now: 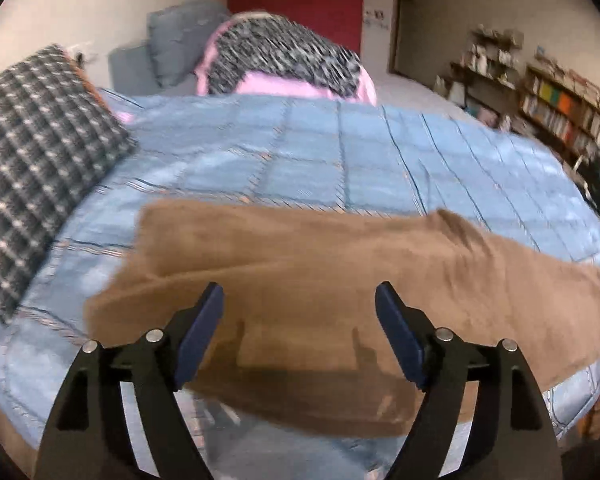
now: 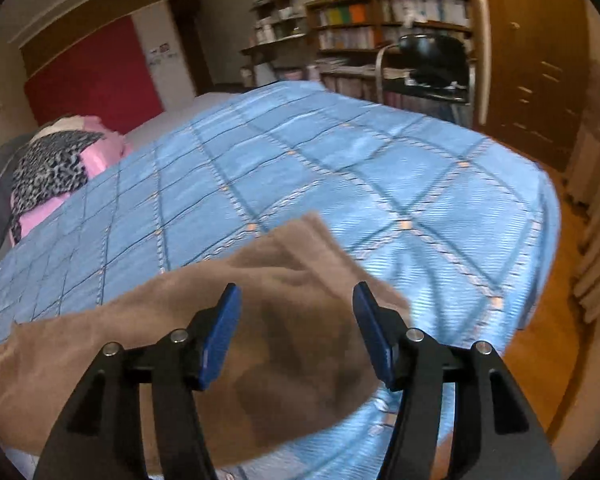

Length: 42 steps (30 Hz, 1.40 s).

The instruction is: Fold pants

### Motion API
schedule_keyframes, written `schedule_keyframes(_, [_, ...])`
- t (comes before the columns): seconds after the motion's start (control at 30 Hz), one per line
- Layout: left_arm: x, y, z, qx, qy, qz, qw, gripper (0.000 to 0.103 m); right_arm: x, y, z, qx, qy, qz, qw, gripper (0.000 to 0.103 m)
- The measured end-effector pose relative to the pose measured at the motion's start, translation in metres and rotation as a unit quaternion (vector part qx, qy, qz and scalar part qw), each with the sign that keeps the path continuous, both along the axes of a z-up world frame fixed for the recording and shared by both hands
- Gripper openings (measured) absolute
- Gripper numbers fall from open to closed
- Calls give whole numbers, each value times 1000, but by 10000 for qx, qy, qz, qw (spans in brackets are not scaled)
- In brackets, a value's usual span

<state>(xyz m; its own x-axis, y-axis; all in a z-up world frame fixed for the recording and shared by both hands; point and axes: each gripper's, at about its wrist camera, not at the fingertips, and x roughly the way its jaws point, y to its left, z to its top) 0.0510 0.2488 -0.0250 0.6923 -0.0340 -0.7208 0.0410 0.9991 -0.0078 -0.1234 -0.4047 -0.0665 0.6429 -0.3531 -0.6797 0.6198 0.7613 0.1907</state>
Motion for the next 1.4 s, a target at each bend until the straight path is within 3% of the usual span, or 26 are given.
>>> schedule_keyframes(0.2, [31,-23,-45,-66,545,-6,9985,79,41,-2,-10,-95,183,294,9994,58])
schedule_keyframes(0.37, [34,-26,-80,300,839,47,9960,79,66,-19,-26,-54,445,275,9986,58])
schedule_keyframes(0.47, [30,-31,-88,592,737,-108,9955,80,80,-29,-40,-428,918,-23,9949,62])
schedule_keyframes(0.5, [31,-30,-88,617,732,-108,9954,80,85,-36,-48,-356,1021,-48,9941,71])
schedule_keyframes(0.57, [34,-29,-89,580,761,-72,9954,81,86,-46,-57,-212,1025,-123,9944,77])
schedule_keyframes(0.8, [38,-27,-80,418,821,4,9957,82,85,-48,-64,-250,921,-46,9954,78])
schedule_keyframes(1.07, [31,8,-38,-61,279,451,9986,82,86,-45,-64,-297,929,-53,9952,78])
schedule_keyframes(1.13, [42,18,-35,57,272,631,9976,82,86,-45,-64,-327,915,-61,9952,78])
schedule_keyframes(1.23, [68,33,-41,318,457,976,9937,82,86,-44,-64,-367,931,-77,9950,79])
schedule_keyframes(1.4, [108,51,-64,334,1157,1277,9845,80,86,-44,-64,-370,934,-79,9949,79])
